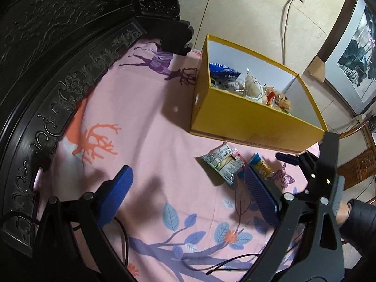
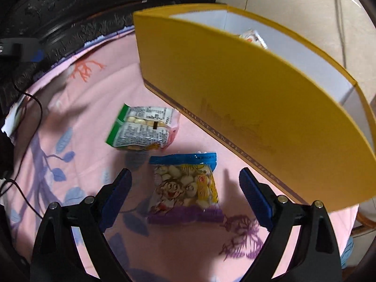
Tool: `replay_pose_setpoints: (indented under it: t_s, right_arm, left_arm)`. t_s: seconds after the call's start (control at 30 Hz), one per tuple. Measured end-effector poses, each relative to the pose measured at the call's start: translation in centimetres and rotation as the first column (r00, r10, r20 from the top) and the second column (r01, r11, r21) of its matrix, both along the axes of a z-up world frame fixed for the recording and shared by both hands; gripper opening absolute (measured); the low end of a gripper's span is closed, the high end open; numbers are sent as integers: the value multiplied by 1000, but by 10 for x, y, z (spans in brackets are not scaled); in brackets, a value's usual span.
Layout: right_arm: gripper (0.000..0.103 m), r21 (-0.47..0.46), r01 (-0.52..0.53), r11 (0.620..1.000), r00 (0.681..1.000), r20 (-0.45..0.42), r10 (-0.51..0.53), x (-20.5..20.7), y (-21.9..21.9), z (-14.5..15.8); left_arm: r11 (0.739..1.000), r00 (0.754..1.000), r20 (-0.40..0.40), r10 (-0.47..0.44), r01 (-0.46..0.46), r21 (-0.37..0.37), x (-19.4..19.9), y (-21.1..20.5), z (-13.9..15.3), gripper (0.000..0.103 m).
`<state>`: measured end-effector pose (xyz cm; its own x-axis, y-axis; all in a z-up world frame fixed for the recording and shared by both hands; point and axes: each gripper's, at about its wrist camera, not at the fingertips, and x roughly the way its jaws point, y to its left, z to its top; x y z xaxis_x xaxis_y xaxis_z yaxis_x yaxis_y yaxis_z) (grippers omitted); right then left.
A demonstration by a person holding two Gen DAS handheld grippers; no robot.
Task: Organize snacks
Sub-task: 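Grasp the blue-and-purple snack bag with the right tool while the left tool approaches the green bag, then grasp the green-and-white snack bag with the left tool while the right tool holds the blue bag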
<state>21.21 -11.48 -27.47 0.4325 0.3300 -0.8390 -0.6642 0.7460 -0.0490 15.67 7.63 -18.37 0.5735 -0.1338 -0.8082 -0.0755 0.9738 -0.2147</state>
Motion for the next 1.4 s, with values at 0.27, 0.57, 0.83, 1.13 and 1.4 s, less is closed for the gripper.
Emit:
replay_pose_setpoints:
  t_s: [0.27, 0.57, 0.83, 1.13, 1.4]
  right_arm:
    - [50, -3, 30, 1000, 999, -31, -30, -11, -8, -12]
    - [50, 91, 253, 963, 961, -138, -239, -53, -57, -2]
    - [51, 160, 345, 925, 930, -191, -314, -81, -70, 7]
    - [51, 206, 357, 911, 927, -198, -319, -81, -59, 15]
    - [51, 212, 394, 894, 913, -198, -356, -78, -71, 18]
  left_arm:
    - [994, 994, -15, -105, 106, 36, 9, -15, -11, 97]
    - [914, 930, -56, -364, 368, 169, 44, -81, -49, 97]
    - [870, 896, -115, -430, 445, 214, 76, -103, -85, 97]
    - [869, 889, -180, -422, 453, 201, 97, -105, -117, 93]
    - [874, 893, -168, -417, 445, 197, 96, -105, -110, 56]
